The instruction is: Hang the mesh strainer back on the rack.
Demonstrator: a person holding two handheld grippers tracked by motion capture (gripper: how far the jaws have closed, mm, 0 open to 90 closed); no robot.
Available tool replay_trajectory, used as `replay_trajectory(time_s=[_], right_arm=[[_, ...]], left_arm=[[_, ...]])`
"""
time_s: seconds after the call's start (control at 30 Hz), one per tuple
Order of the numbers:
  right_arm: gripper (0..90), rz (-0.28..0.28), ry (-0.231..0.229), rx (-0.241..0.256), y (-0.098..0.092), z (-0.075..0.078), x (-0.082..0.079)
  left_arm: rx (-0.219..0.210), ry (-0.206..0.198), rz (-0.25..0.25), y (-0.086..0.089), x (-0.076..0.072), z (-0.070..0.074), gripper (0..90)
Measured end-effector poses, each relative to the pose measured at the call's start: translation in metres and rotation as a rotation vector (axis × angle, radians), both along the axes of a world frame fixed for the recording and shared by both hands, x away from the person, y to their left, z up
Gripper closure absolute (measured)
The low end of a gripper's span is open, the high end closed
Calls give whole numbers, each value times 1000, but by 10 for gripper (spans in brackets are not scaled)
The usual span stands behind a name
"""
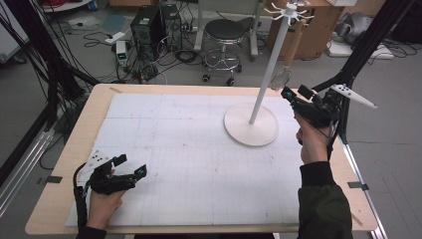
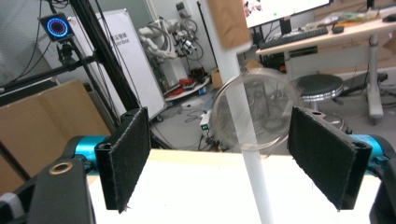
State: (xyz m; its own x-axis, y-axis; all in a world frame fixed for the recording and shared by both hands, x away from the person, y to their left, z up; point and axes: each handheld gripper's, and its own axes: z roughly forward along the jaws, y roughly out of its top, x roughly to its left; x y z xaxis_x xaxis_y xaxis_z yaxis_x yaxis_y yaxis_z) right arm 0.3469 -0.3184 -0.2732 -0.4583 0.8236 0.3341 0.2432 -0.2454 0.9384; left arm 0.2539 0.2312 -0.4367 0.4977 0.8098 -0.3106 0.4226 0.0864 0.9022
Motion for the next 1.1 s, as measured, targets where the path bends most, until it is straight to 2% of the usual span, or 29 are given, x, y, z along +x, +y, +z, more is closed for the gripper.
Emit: replay_trajectory(time_s=[0.5, 0.9, 1.03, 1.1], right_arm=[[191, 72, 47, -30, 9, -27, -15], [184, 66, 107, -64, 7, -56, -29], [174, 54, 142, -55, 3, -70, -31], [174, 62, 141, -48, 1, -75, -34]], left_arm=[[-1, 1, -4, -1, 0, 0, 29], [4, -2, -10, -2, 0, 0, 28], [2, 0, -14, -3, 0, 0, 29], [5, 0, -14, -3, 0, 0, 28]])
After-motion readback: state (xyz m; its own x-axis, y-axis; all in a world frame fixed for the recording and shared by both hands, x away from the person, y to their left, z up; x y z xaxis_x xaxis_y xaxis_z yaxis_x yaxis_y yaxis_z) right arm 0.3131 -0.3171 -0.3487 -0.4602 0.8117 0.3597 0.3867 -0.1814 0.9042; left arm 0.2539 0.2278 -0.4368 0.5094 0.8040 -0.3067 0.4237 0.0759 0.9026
